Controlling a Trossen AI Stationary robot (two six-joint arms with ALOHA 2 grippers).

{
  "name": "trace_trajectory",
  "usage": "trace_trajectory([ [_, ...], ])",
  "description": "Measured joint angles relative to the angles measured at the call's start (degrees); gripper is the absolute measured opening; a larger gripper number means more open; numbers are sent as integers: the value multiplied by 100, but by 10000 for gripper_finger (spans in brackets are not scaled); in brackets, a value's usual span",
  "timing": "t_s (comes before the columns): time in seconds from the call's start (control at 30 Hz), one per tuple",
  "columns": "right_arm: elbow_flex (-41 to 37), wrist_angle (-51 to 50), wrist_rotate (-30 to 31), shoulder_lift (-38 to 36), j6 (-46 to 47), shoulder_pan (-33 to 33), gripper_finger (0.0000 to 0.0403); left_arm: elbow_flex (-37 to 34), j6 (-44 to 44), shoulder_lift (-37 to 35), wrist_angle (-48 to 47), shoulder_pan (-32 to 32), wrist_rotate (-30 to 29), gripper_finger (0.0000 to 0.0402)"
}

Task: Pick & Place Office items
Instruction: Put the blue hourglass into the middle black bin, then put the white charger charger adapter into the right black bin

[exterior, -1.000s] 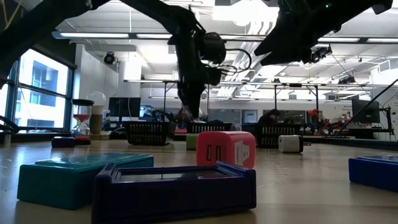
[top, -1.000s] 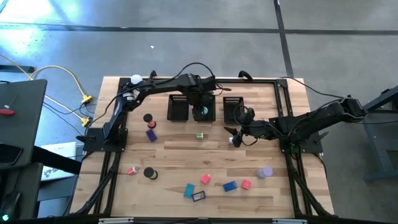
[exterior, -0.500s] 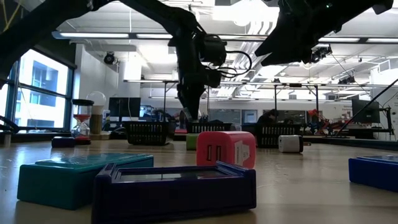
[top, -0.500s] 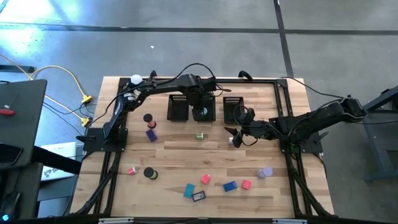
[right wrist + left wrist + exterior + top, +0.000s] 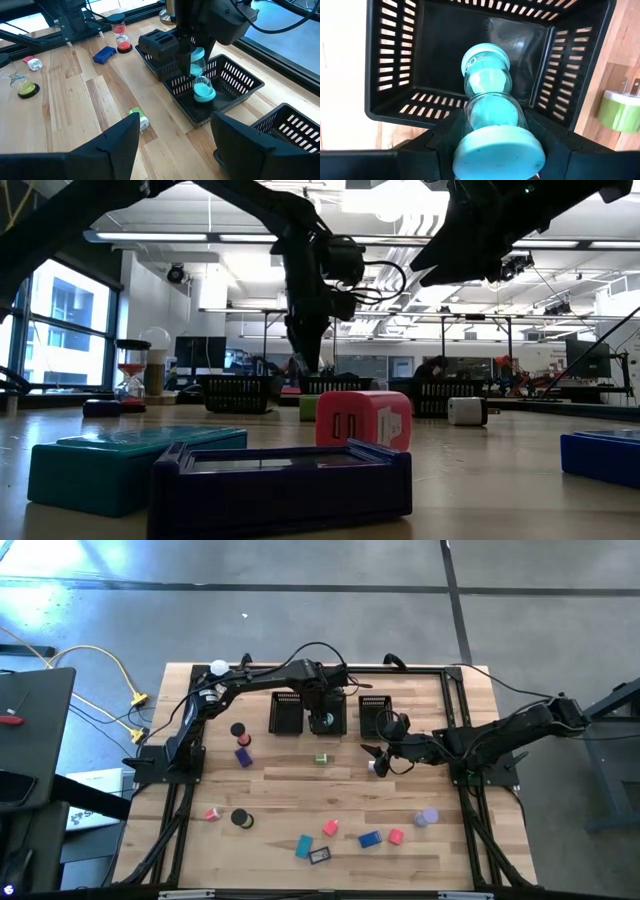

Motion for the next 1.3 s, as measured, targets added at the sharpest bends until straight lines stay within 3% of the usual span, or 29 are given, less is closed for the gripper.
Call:
trace_trajectory([
  [0.8,0,-16,0,7,0,0,234,0,-31,0,124,-42,-201,209],
  [1.07,0,-17,0,7,0,0,234,-2,-15,-163,-140,-39,-939,209],
  [1.3,0,-12,0,7,-20,0,234,-2,110,-708,-345,-105,-980,209],
])
